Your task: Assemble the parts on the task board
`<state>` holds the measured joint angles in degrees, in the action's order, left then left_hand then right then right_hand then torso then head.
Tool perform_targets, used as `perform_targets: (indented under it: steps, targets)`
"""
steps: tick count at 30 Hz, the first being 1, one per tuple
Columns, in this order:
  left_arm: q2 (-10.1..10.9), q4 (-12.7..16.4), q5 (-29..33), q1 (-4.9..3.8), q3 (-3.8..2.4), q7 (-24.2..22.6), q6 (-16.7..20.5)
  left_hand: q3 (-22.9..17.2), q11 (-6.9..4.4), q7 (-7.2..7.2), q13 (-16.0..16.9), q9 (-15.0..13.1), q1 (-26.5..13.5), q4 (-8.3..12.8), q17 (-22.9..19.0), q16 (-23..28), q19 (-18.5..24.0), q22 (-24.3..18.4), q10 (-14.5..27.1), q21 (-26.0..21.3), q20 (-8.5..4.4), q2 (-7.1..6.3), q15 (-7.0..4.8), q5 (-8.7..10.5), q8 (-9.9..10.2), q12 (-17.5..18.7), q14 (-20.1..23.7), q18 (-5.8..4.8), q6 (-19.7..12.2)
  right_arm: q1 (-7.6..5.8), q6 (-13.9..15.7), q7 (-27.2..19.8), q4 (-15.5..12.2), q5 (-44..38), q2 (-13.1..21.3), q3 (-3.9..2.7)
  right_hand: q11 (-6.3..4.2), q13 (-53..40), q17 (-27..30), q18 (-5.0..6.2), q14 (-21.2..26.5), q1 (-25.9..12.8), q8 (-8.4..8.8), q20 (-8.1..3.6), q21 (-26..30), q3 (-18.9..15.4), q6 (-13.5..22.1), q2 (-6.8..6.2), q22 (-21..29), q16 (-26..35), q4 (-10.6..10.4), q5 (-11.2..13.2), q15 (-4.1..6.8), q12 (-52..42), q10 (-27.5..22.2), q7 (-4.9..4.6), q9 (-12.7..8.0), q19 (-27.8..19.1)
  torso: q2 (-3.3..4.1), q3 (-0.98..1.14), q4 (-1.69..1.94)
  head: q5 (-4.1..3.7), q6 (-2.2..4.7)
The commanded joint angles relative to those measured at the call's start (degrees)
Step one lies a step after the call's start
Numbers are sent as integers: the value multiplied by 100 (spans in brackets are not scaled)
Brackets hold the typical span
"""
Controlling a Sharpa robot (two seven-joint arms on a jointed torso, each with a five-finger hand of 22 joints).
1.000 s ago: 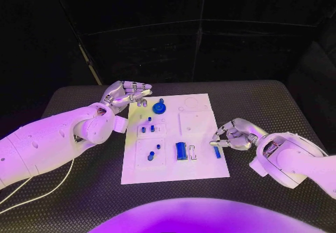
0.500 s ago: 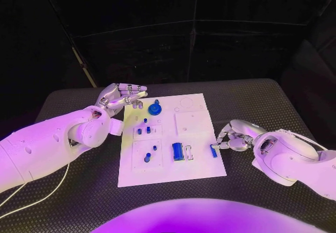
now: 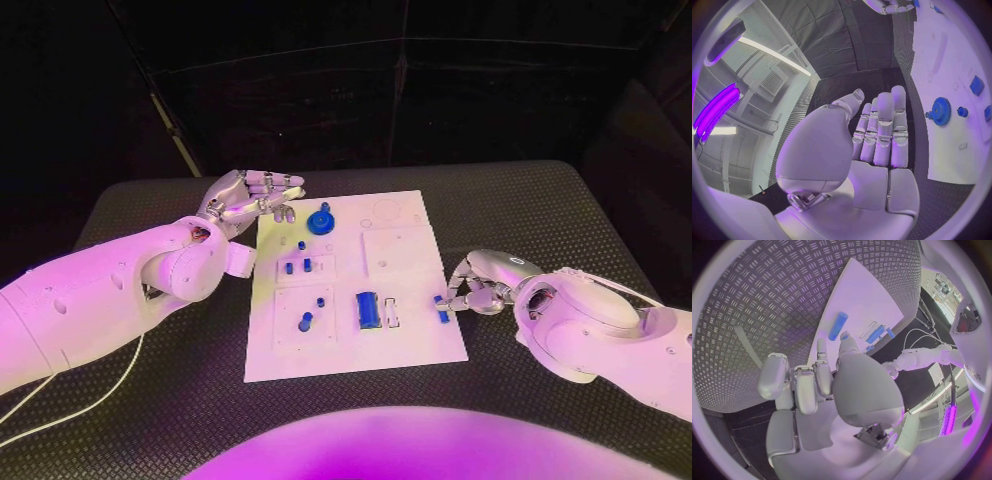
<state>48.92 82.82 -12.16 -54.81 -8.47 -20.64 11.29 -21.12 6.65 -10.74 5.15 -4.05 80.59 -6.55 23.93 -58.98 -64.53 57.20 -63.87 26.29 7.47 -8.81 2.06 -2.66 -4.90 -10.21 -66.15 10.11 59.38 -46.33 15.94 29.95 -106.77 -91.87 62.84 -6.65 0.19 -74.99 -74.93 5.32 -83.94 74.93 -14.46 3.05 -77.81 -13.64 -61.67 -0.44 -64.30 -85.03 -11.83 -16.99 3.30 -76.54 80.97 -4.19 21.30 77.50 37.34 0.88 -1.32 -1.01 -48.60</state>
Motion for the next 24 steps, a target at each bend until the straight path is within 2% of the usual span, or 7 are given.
perform_targets:
  steps: [1,14,20,24]
  targets:
    - [-5,5,22,-6,-5,-37,-55,20,2,4,5,-7,-9,-4,-3,20,4,-6,56,-27,39,63,-2,-18,-25,-27,24,30,-55,5,-199,170,-8,-146,-27,-2,-33,-80,-549,-38,-410,-35,-37,-32,10,-40,-74,-11,-17,-2,-11,26,50,6,26,9,20,-1,-2,0,-3,-2,-21]
    - [-5,-4,22,-3,-5,-32,-63,20,2,4,5,-7,-9,-4,-3,20,4,-6,56,-27,39,63,-2,-18,-25,-27,24,30,-55,100,-391,181,31,-141,-119,3,-70,-106,-580,-43,-419,107,-92,-61,5,-30,-123,12,-42,-15,8,-13,81,-12,52,49,107,19,-9,-7,7,-8,-24]
    - [-3,-4,22,-3,-5,-33,-67,20,2,4,5,-7,-9,-4,-3,20,4,-6,56,-27,39,63,-2,-18,-25,-27,24,30,-55,154,-560,202,88,-265,-225,5,-94,-113,-597,-47,-423,477,-97,-87,7,60,-92,75,-54,-19,196,-80,105,-5,56,69,177,30,-10,-9,8,2,-20]
    - [1,-1,22,-3,-5,-33,-67,20,2,4,5,-7,-9,-4,-3,20,4,-6,56,-27,39,63,-2,-18,-25,-27,24,30,-55,177,-576,247,126,-467,-294,5,-103,-115,-610,-50,-425,751,-81,-104,3,211,-81,208,-75,-23,335,137,116,7,55,76,212,44,-10,-11,13,11,-20]
